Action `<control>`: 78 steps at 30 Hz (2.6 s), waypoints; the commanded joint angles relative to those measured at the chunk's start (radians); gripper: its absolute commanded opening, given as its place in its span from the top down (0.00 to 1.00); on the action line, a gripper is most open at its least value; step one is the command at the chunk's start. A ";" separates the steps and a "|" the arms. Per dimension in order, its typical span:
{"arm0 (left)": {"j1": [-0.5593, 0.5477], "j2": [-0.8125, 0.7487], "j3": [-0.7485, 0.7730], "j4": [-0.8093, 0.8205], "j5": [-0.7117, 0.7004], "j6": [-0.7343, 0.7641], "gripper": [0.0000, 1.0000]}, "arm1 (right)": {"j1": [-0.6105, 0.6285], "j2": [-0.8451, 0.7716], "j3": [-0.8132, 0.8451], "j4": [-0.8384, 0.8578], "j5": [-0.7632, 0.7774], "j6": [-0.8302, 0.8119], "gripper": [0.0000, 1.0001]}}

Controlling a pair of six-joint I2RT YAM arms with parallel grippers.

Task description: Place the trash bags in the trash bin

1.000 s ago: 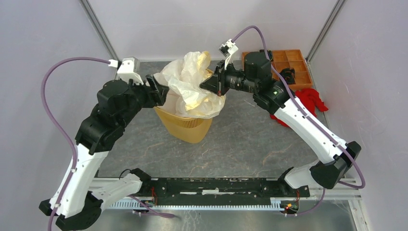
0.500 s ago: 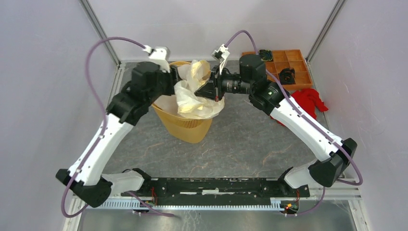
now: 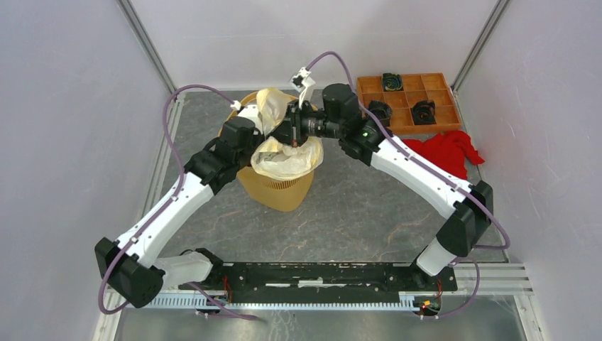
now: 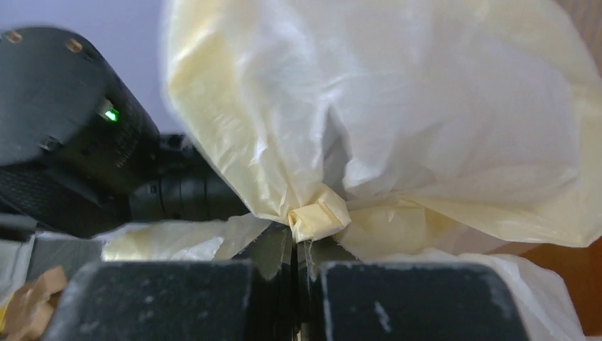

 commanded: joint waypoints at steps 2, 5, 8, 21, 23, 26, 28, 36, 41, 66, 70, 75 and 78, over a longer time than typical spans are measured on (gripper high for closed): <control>-0.003 -0.149 0.074 -0.024 -0.094 -0.019 0.40 | 0.014 -0.001 0.036 -0.054 0.198 0.016 0.99; -0.003 -0.212 0.125 -0.092 -0.112 -0.014 0.38 | 0.012 -0.005 0.044 -0.060 0.227 -0.003 0.99; -0.004 -0.273 0.158 -0.142 -0.120 -0.018 0.35 | 0.013 -0.011 0.055 -0.098 0.296 -0.064 0.99; -0.003 -0.337 0.152 -0.247 -0.520 0.045 0.09 | 0.016 0.014 0.124 -0.200 0.335 -0.170 0.99; -0.004 -0.301 0.114 -0.247 -0.528 0.037 0.13 | 0.015 0.014 0.124 -0.199 0.340 -0.173 0.99; -0.003 -0.266 0.074 -0.245 -0.502 -0.011 0.25 | 0.017 0.013 0.125 -0.197 0.349 -0.182 0.99; -0.002 -0.279 0.038 -0.206 -0.469 -0.038 0.30 | 0.017 0.017 0.130 -0.197 0.366 -0.190 0.99; -0.002 -0.308 -0.099 0.017 -0.097 -0.249 0.55 | 0.016 0.077 0.228 -0.215 0.372 -0.179 0.99; -0.004 -0.311 -0.144 0.115 0.011 -0.305 0.54 | 0.017 0.060 0.210 -0.235 0.393 -0.193 0.99; -0.018 -0.232 0.264 -0.065 0.444 0.117 0.00 | 0.015 -0.112 0.075 -0.291 0.324 -0.100 0.97; -0.153 -0.194 0.274 -0.143 0.218 0.169 0.00 | 0.015 -0.126 0.065 -0.278 0.310 -0.088 0.94; -0.337 -0.122 0.301 -0.222 -0.125 0.166 0.13 | 0.014 -0.132 0.058 -0.271 0.299 -0.082 0.91; -0.338 -0.125 0.299 -0.225 -0.209 0.145 0.36 | 0.015 -0.141 0.055 -0.285 0.299 -0.094 0.86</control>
